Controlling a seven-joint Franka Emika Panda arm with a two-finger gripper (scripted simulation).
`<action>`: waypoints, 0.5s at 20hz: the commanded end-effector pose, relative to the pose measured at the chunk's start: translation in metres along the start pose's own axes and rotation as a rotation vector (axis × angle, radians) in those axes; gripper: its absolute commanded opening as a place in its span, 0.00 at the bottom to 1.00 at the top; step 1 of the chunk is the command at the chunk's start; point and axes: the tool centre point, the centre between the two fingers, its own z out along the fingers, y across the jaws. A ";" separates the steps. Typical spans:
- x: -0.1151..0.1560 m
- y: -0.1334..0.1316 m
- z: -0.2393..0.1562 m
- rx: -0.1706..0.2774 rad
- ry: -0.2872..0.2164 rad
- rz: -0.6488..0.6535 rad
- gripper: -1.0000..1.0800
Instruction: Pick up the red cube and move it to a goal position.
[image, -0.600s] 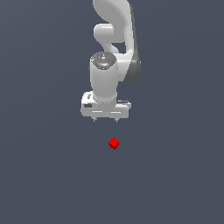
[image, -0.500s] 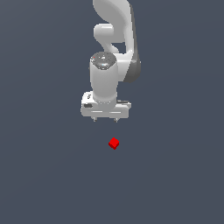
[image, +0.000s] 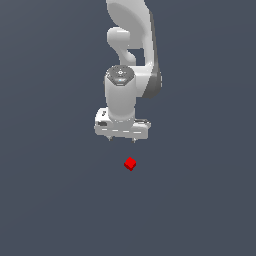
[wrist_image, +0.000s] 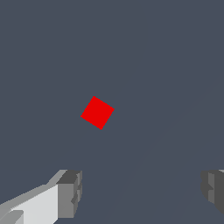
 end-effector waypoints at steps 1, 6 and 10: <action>0.001 -0.003 0.008 0.001 -0.002 0.032 0.96; 0.007 -0.012 0.030 0.003 -0.005 0.126 0.96; 0.014 -0.021 0.054 0.005 -0.009 0.226 0.96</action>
